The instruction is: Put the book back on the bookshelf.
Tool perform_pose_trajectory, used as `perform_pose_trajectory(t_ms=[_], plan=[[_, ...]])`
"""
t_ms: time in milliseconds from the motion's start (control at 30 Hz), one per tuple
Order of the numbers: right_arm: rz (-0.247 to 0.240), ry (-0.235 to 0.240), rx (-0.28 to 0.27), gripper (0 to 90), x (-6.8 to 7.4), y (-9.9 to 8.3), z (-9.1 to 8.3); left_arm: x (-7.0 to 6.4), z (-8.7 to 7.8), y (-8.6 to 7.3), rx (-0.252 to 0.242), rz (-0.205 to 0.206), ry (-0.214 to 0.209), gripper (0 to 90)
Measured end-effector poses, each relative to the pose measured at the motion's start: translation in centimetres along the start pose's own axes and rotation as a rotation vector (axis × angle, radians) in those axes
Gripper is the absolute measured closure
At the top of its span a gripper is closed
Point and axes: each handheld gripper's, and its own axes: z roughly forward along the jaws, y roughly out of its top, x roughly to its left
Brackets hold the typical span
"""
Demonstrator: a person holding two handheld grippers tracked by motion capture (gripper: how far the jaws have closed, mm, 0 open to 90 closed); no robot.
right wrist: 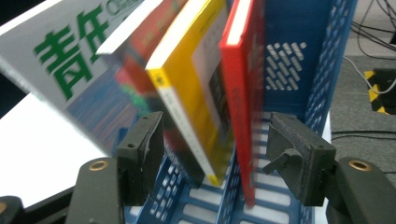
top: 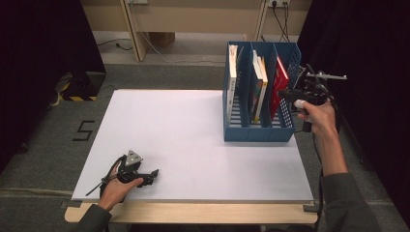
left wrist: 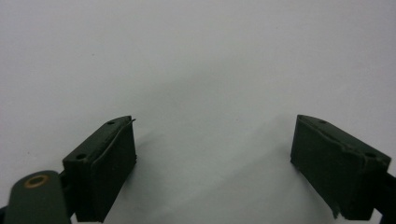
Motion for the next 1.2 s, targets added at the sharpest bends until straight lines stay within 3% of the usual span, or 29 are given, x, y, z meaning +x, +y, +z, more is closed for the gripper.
perform_pose_trajectory(t_ms=[633, 800, 1200], plan=[[-0.078, 0.087, 0.021, 31.5, 3.2, -4.8, -0.6, 0.0, 0.0, 0.0, -0.001, -0.003, -0.001, 13.0], [-0.076, 0.121, 0.014, 30.0, 4.2, -6.1, -0.8, 0.0, 0.0, 0.0, -0.002, -0.003, -0.001, 13.0], [-0.139, 0.15, 0.023, 25.3, 6.3, -9.0, -0.9, 0.0, 0.0, 0.0, 0.002, -0.003, -0.001, 13.0]])
